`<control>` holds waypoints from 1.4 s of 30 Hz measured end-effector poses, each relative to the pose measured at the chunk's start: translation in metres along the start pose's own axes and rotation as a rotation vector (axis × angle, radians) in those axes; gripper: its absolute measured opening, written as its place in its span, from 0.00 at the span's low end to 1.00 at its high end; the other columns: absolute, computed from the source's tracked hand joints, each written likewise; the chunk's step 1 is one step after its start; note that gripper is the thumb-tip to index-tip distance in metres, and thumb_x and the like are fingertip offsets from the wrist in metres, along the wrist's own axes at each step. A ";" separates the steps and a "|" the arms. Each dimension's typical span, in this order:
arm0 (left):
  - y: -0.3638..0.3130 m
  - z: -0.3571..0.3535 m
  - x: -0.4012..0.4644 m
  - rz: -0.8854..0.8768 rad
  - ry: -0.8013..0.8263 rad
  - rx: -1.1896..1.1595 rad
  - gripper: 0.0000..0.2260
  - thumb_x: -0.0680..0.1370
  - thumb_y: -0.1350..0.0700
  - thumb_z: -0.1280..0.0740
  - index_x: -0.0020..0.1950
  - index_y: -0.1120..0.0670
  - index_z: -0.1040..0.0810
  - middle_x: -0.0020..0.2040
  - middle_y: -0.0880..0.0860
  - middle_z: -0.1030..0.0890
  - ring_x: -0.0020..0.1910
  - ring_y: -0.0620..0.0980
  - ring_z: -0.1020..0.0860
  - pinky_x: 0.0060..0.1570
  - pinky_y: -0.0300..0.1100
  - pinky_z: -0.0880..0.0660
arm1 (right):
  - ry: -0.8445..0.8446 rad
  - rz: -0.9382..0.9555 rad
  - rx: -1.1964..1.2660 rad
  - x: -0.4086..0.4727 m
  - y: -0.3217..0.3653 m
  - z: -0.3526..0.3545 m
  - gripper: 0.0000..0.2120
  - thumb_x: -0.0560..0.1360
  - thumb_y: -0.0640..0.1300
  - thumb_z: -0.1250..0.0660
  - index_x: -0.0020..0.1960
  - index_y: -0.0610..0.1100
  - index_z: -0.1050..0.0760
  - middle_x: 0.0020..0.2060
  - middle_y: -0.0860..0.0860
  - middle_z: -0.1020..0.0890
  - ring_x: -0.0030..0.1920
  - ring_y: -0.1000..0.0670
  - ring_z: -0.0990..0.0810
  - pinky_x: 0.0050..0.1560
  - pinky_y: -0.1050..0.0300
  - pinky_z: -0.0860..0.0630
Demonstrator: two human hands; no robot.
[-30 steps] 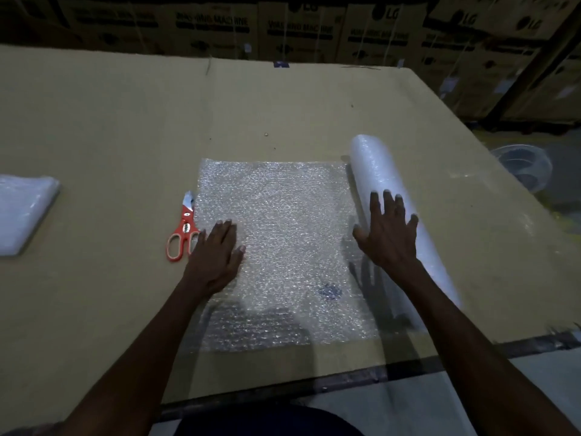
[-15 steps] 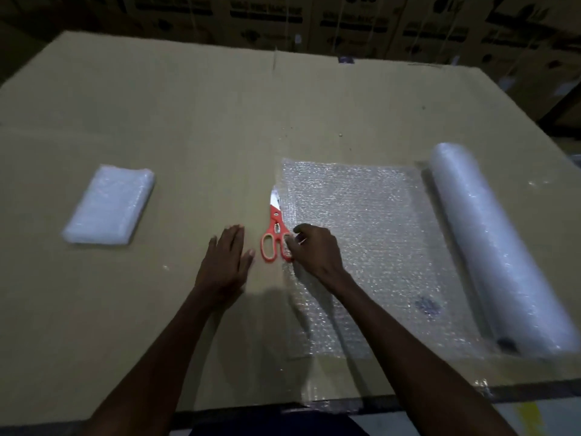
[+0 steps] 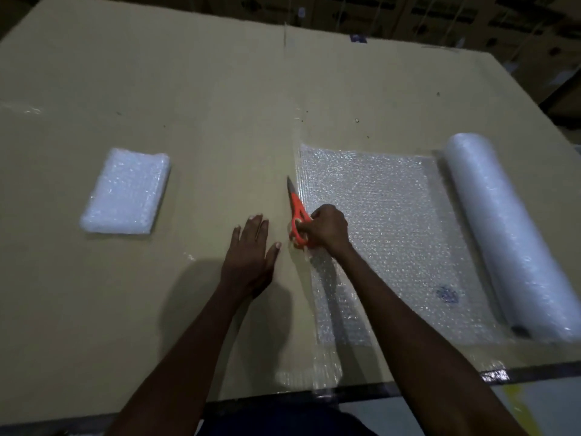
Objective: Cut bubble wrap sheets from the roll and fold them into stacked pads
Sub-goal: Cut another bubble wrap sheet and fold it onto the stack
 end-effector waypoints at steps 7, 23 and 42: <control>0.002 -0.002 0.004 0.085 0.080 -0.053 0.33 0.81 0.40 0.54 0.76 0.61 0.34 0.77 0.60 0.35 0.77 0.58 0.39 0.75 0.58 0.45 | 0.226 -0.170 1.091 -0.043 -0.043 0.053 0.04 0.75 0.34 0.29 0.48 0.33 0.18 0.37 0.40 0.19 0.36 0.46 0.20 0.33 0.60 0.22; -0.135 -0.006 -0.036 0.001 0.146 -0.020 0.31 0.83 0.38 0.50 0.79 0.58 0.40 0.80 0.57 0.40 0.79 0.56 0.44 0.75 0.61 0.48 | 0.130 -0.147 1.257 -0.161 -0.188 0.085 0.06 0.72 0.35 0.26 0.48 0.37 0.19 0.31 0.47 0.22 0.29 0.54 0.26 0.30 0.64 0.27; -0.182 -0.036 -0.049 -0.145 0.233 -0.063 0.33 0.84 0.39 0.49 0.80 0.62 0.45 0.81 0.60 0.47 0.81 0.57 0.50 0.77 0.59 0.53 | 0.166 -0.264 1.008 -0.294 -0.301 0.077 0.35 0.61 0.64 0.20 0.50 0.34 0.19 0.29 0.47 0.26 0.25 0.50 0.32 0.27 0.59 0.35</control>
Point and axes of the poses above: each hand's wrist, its own x-axis towards the middle knuckle, its own z-axis out of the back of the hand, y = z × x, the point moved 4 cm from there along x, towards the middle knuckle
